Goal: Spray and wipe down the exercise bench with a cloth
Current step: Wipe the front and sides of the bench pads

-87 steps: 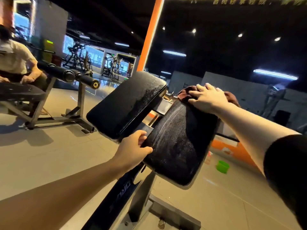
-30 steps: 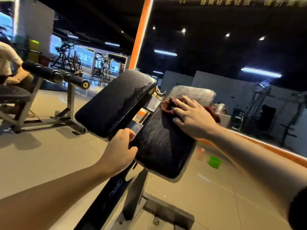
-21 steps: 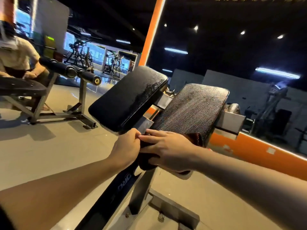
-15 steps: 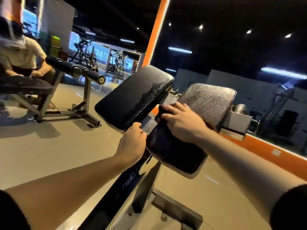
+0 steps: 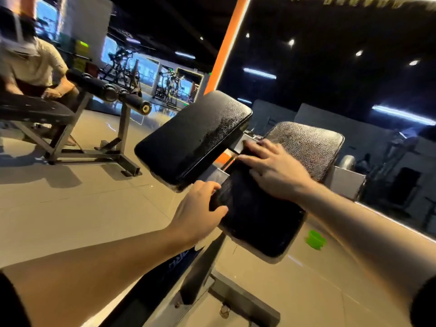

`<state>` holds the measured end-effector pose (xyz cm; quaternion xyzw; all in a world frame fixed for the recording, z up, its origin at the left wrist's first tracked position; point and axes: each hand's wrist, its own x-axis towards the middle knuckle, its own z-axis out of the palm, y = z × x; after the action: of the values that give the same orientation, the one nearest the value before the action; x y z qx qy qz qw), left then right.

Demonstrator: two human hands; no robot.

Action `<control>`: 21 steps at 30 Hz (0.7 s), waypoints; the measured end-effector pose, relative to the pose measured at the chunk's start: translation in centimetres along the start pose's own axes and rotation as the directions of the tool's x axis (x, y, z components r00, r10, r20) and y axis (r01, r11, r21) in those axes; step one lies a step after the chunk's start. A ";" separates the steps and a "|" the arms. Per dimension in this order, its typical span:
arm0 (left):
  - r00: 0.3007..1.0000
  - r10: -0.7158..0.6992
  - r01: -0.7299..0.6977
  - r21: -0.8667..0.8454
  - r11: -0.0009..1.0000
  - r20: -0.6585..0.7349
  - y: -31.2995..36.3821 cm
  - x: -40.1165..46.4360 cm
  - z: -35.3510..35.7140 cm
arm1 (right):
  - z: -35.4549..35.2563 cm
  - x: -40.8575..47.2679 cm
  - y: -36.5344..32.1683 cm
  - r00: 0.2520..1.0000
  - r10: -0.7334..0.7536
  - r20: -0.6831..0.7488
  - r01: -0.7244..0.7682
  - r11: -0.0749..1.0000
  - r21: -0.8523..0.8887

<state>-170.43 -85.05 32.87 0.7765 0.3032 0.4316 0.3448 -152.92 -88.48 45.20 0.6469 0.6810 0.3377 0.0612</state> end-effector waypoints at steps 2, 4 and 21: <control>0.998 0.036 -0.034 0.028 0.999 -0.042 -0.1 0.1 0.1 | 1.0 -2.0 -4.2 0.972 -0.234 -0.033 0.236 0.969 0.074; 0.996 0.048 -0.044 0.055 0.997 -0.073 -0.2 0.1 0.1 | 1.0 -2.5 -4.6 0.955 -0.295 -0.017 0.296 0.950 0.102; 0.933 0.342 -0.358 0.182 0.916 0.111 0.0 0.8 -0.3 | -0.7 1.8 6.3 0.999 -0.048 -0.020 0.049 0.994 0.100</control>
<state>-170.34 -84.38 33.34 0.8648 0.1874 0.4235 0.1941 -148.31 -87.44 49.74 0.6294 0.7131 0.3072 0.0308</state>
